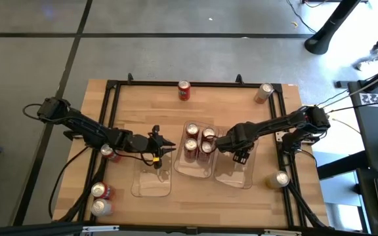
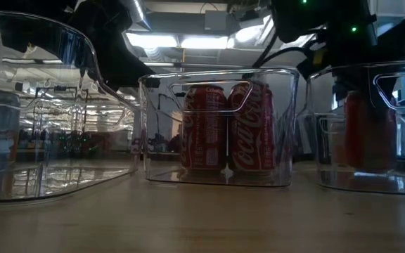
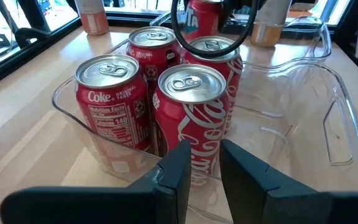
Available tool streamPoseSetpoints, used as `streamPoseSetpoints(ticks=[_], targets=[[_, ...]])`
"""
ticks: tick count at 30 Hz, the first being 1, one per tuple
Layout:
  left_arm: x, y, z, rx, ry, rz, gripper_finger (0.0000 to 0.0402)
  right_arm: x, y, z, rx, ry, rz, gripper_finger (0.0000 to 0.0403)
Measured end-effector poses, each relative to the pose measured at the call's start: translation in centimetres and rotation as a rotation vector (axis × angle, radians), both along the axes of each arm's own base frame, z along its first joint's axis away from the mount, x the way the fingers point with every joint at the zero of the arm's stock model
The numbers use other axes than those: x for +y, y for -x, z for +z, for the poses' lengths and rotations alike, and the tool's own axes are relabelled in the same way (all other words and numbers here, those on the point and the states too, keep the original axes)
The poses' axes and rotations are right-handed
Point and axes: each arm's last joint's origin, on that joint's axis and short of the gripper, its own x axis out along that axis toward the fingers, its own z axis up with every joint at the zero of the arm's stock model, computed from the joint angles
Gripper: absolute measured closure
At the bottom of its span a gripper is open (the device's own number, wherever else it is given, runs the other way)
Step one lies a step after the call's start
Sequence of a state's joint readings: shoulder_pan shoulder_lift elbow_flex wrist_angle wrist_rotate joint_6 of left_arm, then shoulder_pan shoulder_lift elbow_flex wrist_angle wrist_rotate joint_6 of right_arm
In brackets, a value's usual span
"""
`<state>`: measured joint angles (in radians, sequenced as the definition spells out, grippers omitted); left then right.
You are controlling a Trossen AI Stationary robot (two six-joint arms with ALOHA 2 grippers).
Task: Sort soda cans
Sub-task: Put the bottom right red soda can into the right transparent bin, then put the top left red soda can into the right transparent bin
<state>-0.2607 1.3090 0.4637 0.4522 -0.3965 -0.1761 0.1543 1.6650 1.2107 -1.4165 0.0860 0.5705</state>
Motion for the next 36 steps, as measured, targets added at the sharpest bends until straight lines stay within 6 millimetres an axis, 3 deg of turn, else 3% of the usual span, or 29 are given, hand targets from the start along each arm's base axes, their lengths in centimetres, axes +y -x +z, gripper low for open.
streamPoseSetpoints(ticks=[9, 16, 21, 29, 36], targets=[[0.0, 0.0, 0.0, 0.0, 0.0, 0.0, 0.0325, 0.0, 0.4, -0.5, 0.015, 0.003, 0.004, 0.0098], [0.0, 0.0, 0.0, 0.0, 0.0, 0.0, 0.0325, 0.0, 0.3, -0.3, 0.028, -0.005, 0.022, 0.0036], [0.0, 0.0, 0.0, 0.0, 0.0, 0.0, 0.0325, 0.1, -0.1, 1.6, 0.025, -0.008, 0.023, 0.0007], [0.0, 0.0, 0.0, 0.0, 0.0, 0.0, 0.0325, 0.4, -1.3, 6.0, -0.099, -0.028, 0.009, 0.0013], [0.0, 0.0, -0.1, 0.005, 0.009, 0.004, 0.0325, 3.9, -1.1, 8.3, -0.343, 0.004, 0.117, 0.0013]])
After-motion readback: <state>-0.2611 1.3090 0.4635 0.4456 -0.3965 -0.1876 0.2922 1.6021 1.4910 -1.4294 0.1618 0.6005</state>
